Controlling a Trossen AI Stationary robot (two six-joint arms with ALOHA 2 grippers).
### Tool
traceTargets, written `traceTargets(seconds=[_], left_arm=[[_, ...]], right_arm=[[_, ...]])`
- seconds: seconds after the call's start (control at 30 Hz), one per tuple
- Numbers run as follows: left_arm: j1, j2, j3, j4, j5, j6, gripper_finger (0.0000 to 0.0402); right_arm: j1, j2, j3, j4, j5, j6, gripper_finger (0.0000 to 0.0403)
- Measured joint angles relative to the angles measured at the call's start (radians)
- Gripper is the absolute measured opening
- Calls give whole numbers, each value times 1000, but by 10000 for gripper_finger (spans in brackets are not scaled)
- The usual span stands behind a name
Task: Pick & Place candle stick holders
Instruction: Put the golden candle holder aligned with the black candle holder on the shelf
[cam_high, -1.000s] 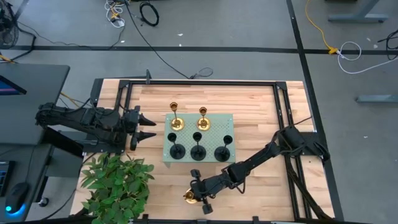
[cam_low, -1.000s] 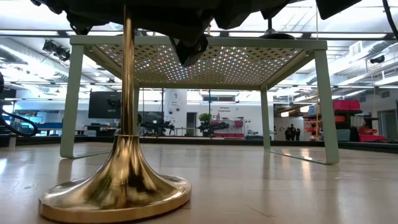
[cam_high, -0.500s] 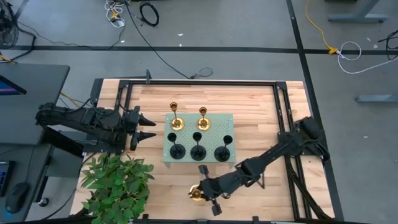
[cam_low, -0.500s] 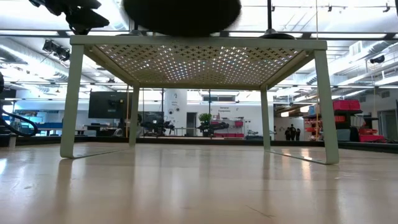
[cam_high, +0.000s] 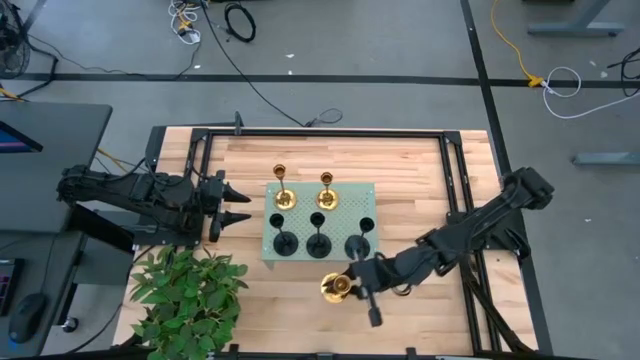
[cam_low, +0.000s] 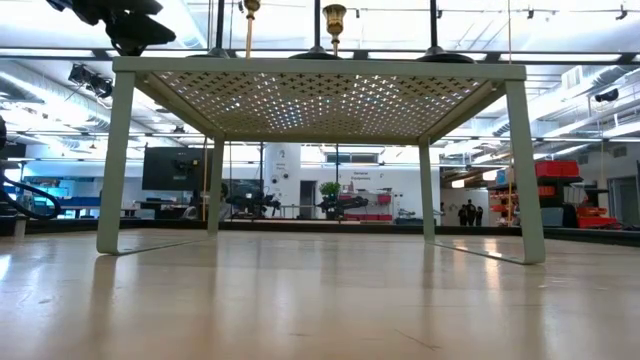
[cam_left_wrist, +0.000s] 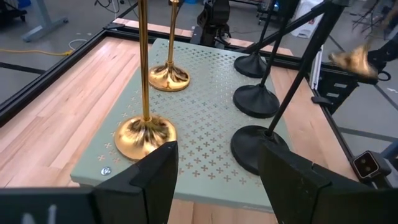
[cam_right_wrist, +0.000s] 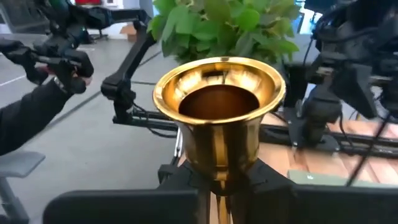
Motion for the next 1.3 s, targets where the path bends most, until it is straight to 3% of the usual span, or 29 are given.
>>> traceTargets(seconds=[0.27, 0.5, 1.3], left_arm=[[0, 0, 0, -15, -22, 0, 218], [0, 0, 0, -16, -26, 0, 218], [0, 0, 0, -15, -26, -1, 218]], right_arm=[[8, -118, 0, -145, 3, 75, 20], [52, -192, 0, -252, 153, 82, 20], [78, -414, 0, -525, 409, 182, 20]])
